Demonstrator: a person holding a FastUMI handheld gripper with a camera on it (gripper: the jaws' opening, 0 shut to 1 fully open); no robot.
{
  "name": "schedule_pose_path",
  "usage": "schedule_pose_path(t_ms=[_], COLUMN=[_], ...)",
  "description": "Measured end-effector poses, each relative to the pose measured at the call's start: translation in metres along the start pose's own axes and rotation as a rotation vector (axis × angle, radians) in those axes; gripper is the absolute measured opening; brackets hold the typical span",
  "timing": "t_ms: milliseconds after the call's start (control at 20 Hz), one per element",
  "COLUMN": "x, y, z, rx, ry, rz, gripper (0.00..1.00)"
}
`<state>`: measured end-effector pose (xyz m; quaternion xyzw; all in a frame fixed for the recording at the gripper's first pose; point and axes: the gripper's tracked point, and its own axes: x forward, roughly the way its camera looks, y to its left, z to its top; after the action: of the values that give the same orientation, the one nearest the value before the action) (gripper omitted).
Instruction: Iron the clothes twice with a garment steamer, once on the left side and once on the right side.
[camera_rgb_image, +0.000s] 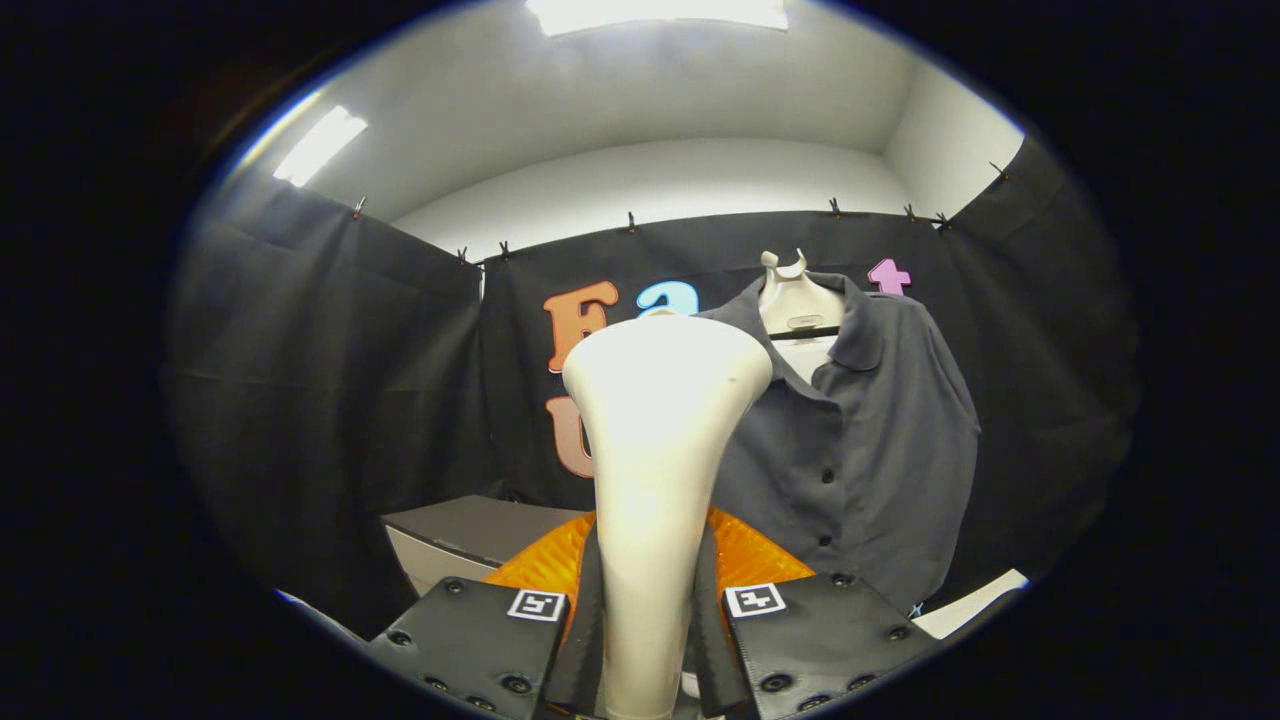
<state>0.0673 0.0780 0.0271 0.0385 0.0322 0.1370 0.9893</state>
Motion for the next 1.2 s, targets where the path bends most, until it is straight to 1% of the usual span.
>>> schedule_pose_path(t_ms=[300,600,950,1200], x=[0.003,0.021,0.061,0.089], y=[-0.057,-0.098,-0.113,-0.112], z=[-0.021,-0.028,-0.029,-0.052], rx=[0.025,0.024,-0.004,-0.008], ry=[0.029,0.017,0.015,0.058], rz=[-0.085,-0.12,-0.11,-0.106], gripper=[0.44,0.44,0.44,0.44])
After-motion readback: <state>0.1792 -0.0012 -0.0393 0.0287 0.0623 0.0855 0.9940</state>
